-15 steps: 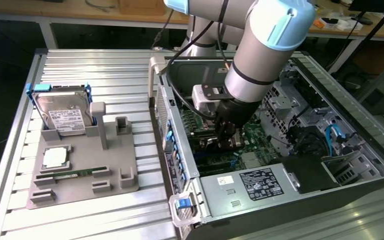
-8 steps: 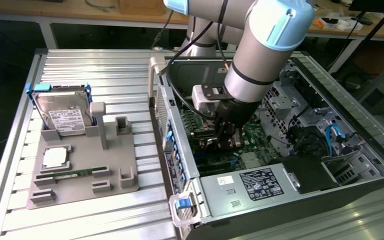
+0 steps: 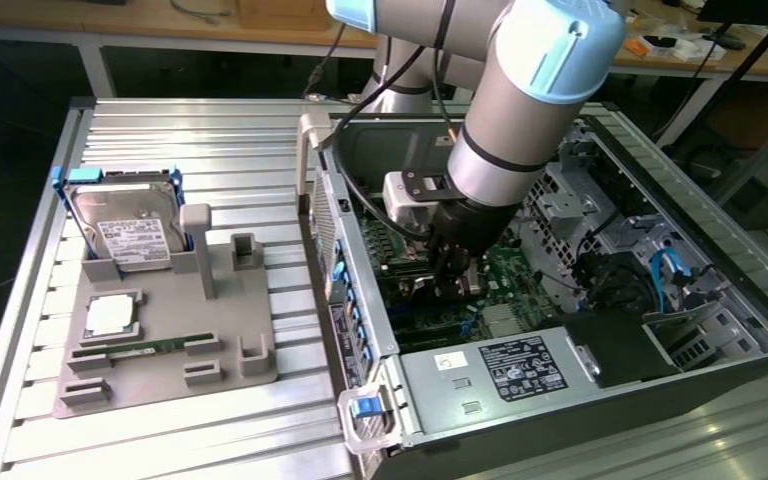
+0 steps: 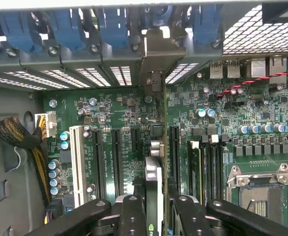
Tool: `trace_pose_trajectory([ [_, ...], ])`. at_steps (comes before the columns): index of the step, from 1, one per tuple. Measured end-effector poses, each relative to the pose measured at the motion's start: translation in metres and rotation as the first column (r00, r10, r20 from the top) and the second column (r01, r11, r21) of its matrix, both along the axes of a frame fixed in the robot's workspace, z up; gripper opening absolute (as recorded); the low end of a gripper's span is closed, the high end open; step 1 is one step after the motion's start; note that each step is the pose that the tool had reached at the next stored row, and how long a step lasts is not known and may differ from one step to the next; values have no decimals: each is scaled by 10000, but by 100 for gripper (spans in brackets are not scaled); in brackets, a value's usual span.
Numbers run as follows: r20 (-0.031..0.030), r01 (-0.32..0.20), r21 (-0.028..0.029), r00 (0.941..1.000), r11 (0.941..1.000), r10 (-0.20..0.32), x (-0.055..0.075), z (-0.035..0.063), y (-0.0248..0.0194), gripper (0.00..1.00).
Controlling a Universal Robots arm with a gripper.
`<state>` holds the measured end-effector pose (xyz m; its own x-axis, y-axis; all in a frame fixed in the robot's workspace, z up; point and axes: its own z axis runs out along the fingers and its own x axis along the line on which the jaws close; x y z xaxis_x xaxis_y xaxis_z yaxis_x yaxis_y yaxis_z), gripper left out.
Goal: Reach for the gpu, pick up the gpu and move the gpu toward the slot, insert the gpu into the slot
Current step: 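Insert the gpu into the slot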
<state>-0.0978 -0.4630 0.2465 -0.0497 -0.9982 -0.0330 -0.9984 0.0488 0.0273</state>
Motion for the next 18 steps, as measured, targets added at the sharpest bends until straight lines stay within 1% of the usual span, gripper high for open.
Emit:
trace_pose_trajectory([
  [2, -3, 1, -2, 10000, 10000, -1, 1, 25, 3, 27],
  [4, 13, 2, 24, 10000, 10000, -2, 1, 54, 4, 27],
  [6, 4, 0, 5, 10000, 10000, 0, 0, 68, 0, 27],
  [9, 0, 0, 0, 10000, 10000, 0, 0, 107, 1, 27],
  [18, 0, 1, 0, 10000, 10000, -1, 64, 111, -1, 27],
])
